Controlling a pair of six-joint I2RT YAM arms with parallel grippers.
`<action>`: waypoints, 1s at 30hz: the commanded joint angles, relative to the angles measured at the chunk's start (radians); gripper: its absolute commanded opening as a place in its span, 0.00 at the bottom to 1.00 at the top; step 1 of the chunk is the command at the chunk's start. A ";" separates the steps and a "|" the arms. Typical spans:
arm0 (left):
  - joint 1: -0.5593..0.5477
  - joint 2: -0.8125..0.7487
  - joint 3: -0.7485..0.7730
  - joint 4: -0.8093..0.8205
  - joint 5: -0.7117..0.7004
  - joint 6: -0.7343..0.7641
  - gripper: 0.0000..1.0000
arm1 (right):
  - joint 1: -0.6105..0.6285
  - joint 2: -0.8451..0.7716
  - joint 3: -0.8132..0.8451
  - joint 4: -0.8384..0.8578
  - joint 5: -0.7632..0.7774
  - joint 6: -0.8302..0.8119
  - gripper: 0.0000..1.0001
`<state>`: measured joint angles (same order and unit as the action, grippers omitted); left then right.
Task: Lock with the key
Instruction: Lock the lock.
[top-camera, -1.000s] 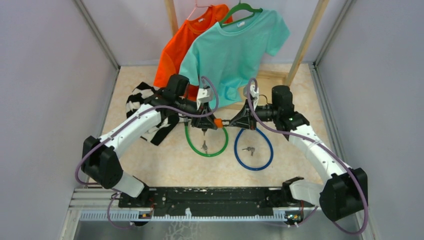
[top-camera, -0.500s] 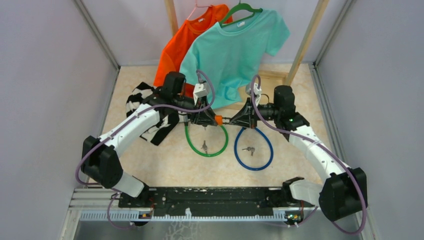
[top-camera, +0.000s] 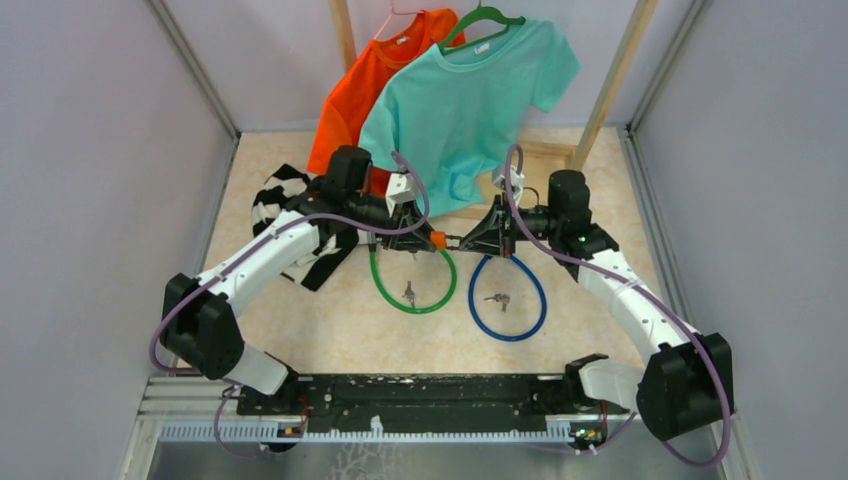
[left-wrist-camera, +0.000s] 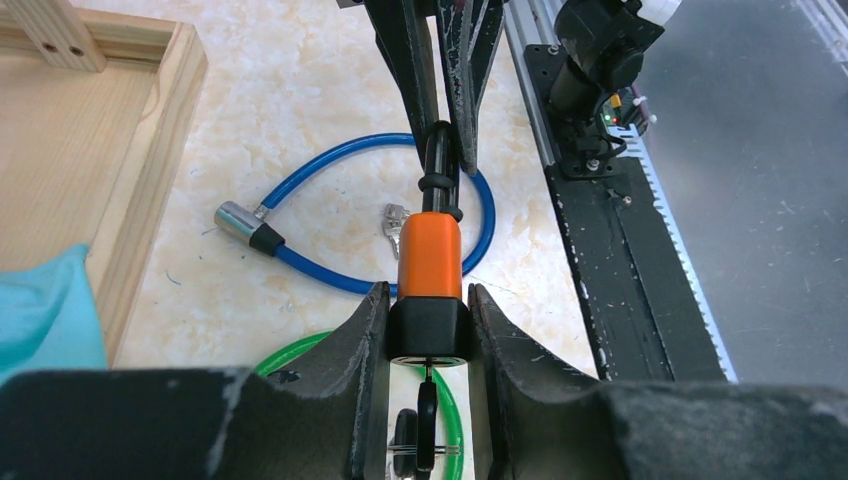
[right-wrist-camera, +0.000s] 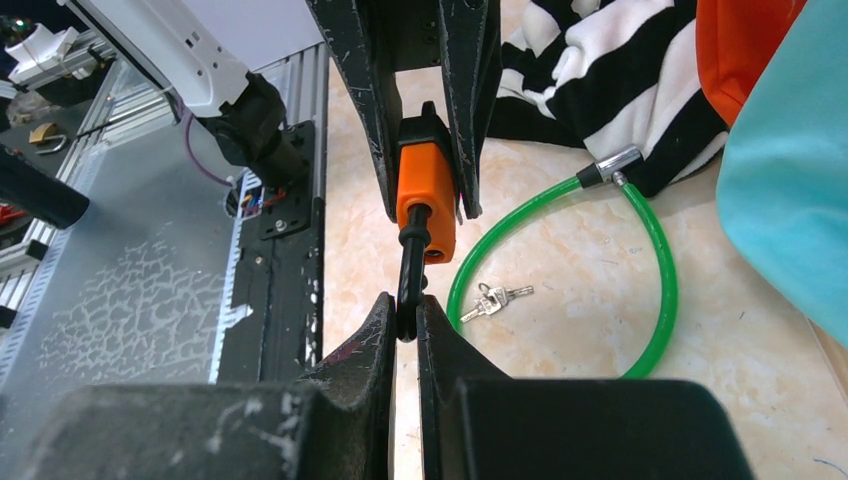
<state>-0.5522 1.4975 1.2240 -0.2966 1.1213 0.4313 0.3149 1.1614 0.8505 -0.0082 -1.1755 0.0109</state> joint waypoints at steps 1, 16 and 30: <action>-0.008 -0.014 0.028 0.070 -0.034 0.082 0.00 | 0.016 0.005 0.034 -0.003 -0.088 -0.011 0.00; -0.043 -0.002 0.015 0.109 0.001 -0.008 0.00 | 0.075 0.043 0.082 -0.085 -0.011 -0.139 0.00; -0.060 0.021 -0.016 0.217 -0.052 -0.057 0.00 | 0.107 0.070 0.050 0.079 -0.007 0.008 0.00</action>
<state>-0.5610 1.5059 1.1809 -0.2607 1.0523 0.3508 0.3374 1.2339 0.8967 -0.0792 -1.1175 -0.0555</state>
